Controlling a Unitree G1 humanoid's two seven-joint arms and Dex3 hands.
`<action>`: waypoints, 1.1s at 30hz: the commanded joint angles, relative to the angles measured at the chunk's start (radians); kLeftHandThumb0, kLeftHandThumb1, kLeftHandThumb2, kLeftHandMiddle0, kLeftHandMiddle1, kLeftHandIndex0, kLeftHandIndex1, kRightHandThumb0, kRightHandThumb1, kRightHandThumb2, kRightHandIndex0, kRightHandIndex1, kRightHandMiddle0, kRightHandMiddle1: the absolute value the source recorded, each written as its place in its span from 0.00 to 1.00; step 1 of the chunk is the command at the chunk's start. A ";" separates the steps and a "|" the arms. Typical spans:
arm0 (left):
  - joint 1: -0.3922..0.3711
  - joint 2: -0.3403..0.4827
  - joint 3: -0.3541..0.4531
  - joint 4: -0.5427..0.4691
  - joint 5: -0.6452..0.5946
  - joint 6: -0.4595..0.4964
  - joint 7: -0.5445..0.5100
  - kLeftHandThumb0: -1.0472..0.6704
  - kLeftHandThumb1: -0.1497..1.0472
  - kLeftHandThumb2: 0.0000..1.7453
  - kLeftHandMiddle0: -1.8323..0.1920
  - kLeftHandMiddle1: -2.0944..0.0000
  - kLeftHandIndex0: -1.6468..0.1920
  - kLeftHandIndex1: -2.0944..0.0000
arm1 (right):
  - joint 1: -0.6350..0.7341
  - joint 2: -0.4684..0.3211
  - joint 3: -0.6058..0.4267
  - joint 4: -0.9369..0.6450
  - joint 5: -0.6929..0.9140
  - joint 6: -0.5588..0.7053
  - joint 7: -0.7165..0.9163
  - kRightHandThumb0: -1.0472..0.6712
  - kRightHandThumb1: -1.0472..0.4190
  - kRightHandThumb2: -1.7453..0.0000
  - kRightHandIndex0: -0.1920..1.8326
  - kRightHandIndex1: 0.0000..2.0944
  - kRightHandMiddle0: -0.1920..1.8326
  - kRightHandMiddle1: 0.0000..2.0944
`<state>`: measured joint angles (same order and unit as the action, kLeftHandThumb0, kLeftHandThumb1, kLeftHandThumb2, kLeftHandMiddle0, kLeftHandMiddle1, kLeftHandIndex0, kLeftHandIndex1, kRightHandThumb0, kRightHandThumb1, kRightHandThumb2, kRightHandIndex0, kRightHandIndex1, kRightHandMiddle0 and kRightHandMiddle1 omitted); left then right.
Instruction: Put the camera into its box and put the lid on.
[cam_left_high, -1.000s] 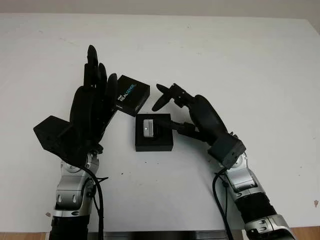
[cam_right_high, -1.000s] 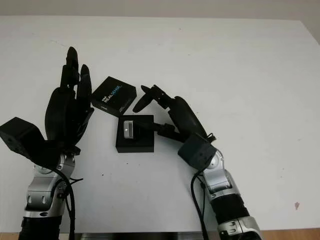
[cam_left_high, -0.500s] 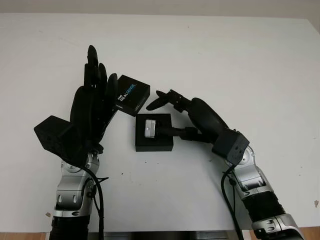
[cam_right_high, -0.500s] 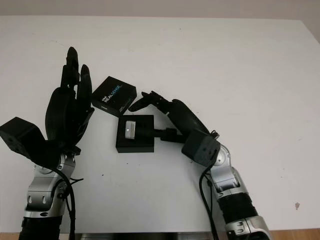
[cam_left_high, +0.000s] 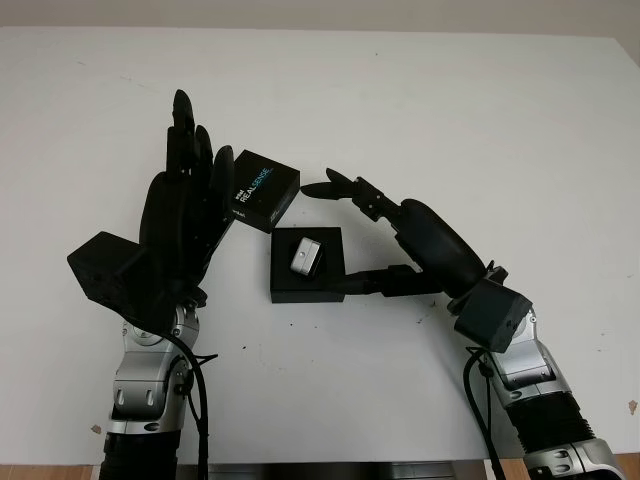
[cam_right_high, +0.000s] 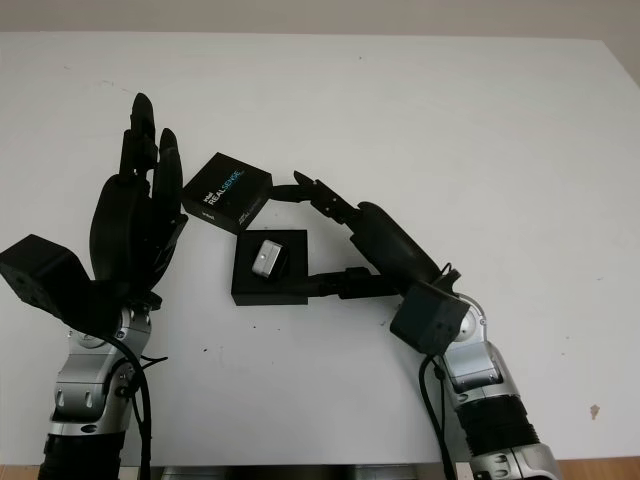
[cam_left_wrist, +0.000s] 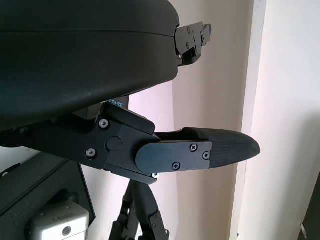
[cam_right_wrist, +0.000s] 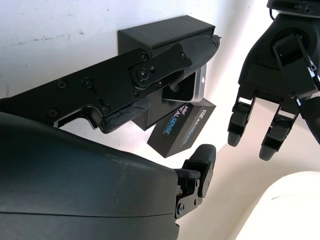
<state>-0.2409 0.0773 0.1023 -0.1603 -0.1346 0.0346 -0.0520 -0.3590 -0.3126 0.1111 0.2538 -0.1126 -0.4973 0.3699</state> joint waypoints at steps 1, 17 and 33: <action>0.002 -0.002 -0.003 0.001 0.003 -0.007 -0.002 0.15 1.00 0.26 1.00 1.00 1.00 1.00 | 0.006 0.009 0.000 -0.011 -0.006 -0.009 -0.018 0.20 0.10 0.97 0.16 0.03 0.19 0.36; 0.006 -0.003 -0.004 -0.007 0.004 -0.006 0.001 0.16 1.00 0.26 1.00 1.00 1.00 1.00 | -0.123 -0.004 0.019 0.128 -0.108 -0.145 -0.098 0.34 0.09 0.97 0.19 0.04 0.22 0.47; 0.013 -0.011 -0.008 -0.016 0.006 -0.003 0.006 0.15 1.00 0.25 1.00 1.00 1.00 1.00 | -0.408 -0.106 0.106 0.393 -0.370 -0.499 -0.253 0.38 0.09 0.97 0.22 0.05 0.29 0.48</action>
<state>-0.2398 0.0694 0.0975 -0.1609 -0.1316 0.0355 -0.0476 -0.7431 -0.4008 0.2098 0.6333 -0.4730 -0.9720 0.1271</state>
